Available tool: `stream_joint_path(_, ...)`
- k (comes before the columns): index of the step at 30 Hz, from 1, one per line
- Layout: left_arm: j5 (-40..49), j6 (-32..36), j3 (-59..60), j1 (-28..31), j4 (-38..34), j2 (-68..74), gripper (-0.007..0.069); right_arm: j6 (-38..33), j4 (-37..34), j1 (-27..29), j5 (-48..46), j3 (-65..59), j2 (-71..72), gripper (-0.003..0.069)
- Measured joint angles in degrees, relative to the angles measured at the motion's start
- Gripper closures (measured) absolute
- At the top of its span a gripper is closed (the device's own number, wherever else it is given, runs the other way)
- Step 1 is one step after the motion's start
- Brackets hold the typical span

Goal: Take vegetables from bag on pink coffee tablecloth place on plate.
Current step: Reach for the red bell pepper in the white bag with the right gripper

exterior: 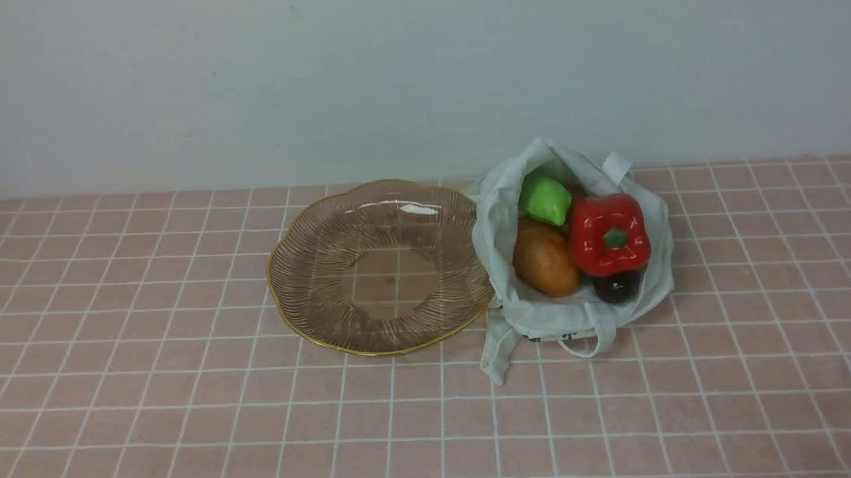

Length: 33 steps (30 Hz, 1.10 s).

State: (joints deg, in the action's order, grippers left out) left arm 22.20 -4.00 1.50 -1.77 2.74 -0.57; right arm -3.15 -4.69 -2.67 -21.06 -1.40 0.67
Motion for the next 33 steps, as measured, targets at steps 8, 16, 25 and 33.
stream_joint_path(8,0.0,0.0,0.0,0.0,0.0,0.0,0.0629,0.0,0.0,0.0,0.0,0.0,0.0,0.0673)
stream_joint_path(16,0.0,0.0,0.0,0.0,0.0,0.0,0.0629,0.0,0.0,0.0,0.0,0.0,0.0,0.0673)
stream_joint_path(25,0.0,0.0,0.0,0.0,0.0,0.0,0.0629,-0.7,0.2,0.0,0.0,0.0,0.0,0.0673)
stream_joint_path(33,0.0,0.0,0.0,0.0,0.0,0.0,0.0629,-0.8,0.2,0.0,0.0,0.0,0.0,0.0673)
